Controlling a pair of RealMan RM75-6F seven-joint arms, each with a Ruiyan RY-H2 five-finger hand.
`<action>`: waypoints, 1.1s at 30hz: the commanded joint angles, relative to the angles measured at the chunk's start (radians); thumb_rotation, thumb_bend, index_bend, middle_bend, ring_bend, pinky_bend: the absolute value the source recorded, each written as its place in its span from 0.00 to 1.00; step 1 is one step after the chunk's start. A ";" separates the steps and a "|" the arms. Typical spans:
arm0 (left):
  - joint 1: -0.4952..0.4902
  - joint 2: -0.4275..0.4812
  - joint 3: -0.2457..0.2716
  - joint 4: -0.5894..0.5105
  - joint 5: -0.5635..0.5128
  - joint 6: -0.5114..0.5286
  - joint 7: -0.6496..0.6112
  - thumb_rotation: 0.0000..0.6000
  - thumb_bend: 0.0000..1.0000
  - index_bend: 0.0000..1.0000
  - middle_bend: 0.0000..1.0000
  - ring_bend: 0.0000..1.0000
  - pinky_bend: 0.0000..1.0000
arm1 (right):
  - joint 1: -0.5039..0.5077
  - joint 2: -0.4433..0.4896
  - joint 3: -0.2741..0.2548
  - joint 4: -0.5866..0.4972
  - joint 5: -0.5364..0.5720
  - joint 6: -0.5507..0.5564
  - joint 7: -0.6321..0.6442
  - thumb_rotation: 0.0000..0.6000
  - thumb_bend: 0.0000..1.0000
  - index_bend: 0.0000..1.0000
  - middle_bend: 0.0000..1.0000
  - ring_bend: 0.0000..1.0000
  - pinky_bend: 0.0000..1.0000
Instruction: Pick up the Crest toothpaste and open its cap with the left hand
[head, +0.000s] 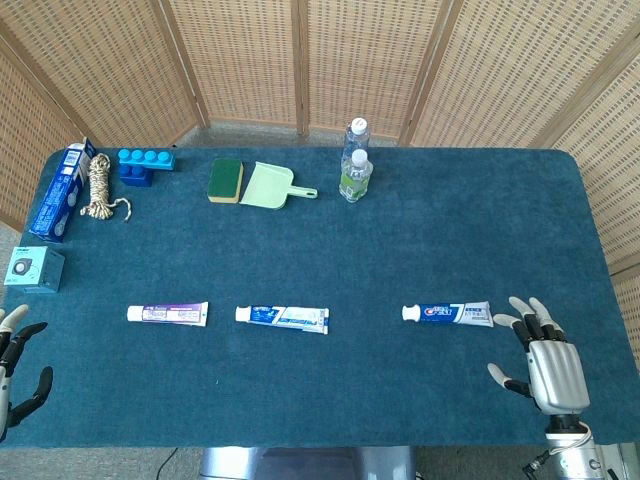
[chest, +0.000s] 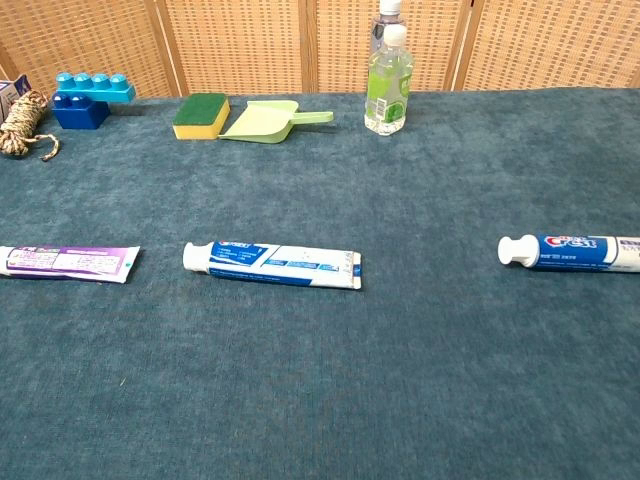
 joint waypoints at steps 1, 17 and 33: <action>-0.002 -0.003 0.000 0.000 -0.002 -0.007 0.002 1.00 0.40 0.22 0.11 0.04 0.00 | 0.000 0.000 0.000 0.001 0.002 -0.002 0.001 1.00 0.19 0.30 0.16 0.05 0.22; -0.001 0.010 -0.008 0.004 0.002 0.000 -0.009 1.00 0.40 0.22 0.11 0.04 0.00 | 0.019 0.018 -0.001 -0.001 0.017 -0.051 0.046 1.00 0.19 0.30 0.16 0.05 0.22; -0.068 0.014 -0.048 -0.035 -0.037 -0.086 0.035 1.00 0.40 0.22 0.11 0.04 0.00 | 0.158 0.016 0.065 0.008 0.145 -0.264 0.037 1.00 0.34 0.45 0.16 0.07 0.22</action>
